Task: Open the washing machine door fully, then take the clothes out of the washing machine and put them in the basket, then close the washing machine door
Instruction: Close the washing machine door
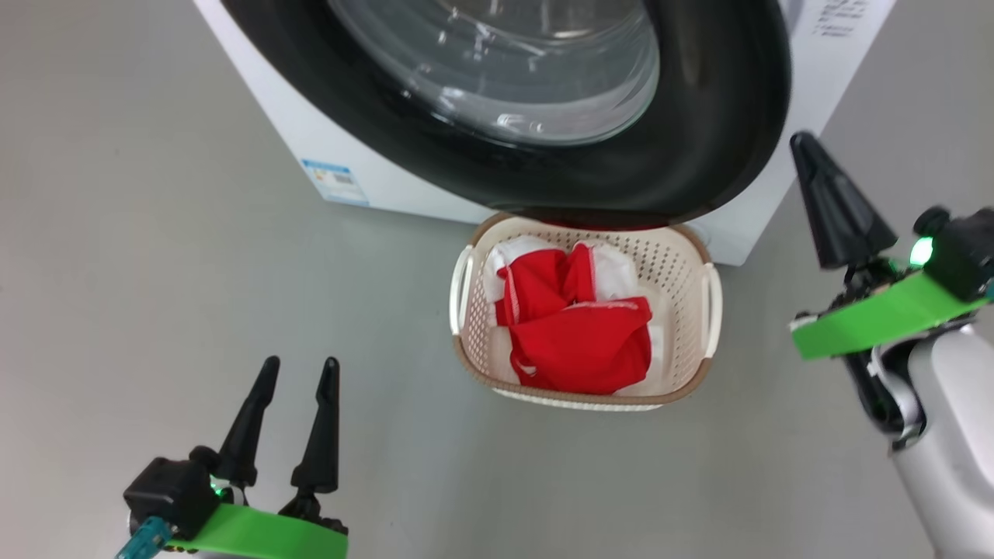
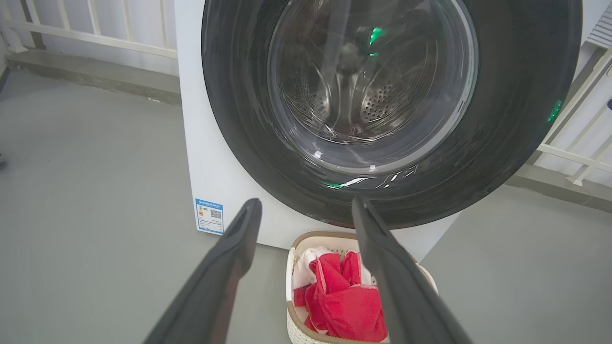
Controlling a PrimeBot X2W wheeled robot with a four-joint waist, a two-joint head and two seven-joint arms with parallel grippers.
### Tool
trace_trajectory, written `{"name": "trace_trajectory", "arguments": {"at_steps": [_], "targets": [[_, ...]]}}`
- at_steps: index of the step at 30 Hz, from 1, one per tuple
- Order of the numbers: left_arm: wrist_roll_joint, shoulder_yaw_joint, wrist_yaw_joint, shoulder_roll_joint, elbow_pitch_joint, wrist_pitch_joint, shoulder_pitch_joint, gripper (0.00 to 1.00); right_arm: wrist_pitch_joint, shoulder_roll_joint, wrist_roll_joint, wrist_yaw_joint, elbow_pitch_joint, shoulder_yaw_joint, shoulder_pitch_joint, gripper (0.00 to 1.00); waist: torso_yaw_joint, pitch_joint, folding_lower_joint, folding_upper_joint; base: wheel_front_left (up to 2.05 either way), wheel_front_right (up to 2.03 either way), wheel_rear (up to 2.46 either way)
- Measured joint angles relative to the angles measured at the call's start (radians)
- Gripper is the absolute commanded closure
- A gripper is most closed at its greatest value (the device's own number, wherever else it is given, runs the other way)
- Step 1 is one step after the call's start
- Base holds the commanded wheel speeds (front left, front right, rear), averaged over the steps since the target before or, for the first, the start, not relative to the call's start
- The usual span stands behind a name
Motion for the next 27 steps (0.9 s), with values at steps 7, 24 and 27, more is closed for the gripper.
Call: {"name": "trace_trajectory", "arguments": {"at_steps": [7, 24, 27], "targets": [[-0.030, -0.030, 0.000, -0.002, -0.006, 0.000, -0.037, 0.00, 0.000, -0.033, 0.006, 0.000, 0.028, 0.009, -0.081, 1.00, 0.030, 0.055, 0.0000, 0.0000, 0.00, 0.00, 0.00], [-0.073, -0.068, 0.000, -0.005, -0.014, 0.000, -0.108, 0.00, 0.000, -0.068, 0.016, 0.005, 0.064, 0.002, -0.247, 1.00, 0.093, 0.163, 0.0000, 0.0000, 0.00, 0.00, 0.00], [-0.079, -0.072, 0.000, -0.005, -0.017, 0.000, -0.118, 0.00, 0.000, -0.073, 0.016, 0.005, 0.070, -0.005, -0.270, 1.00, 0.097, 0.172, 0.0000, 0.0001, 0.00, 0.00, 0.00]]}}
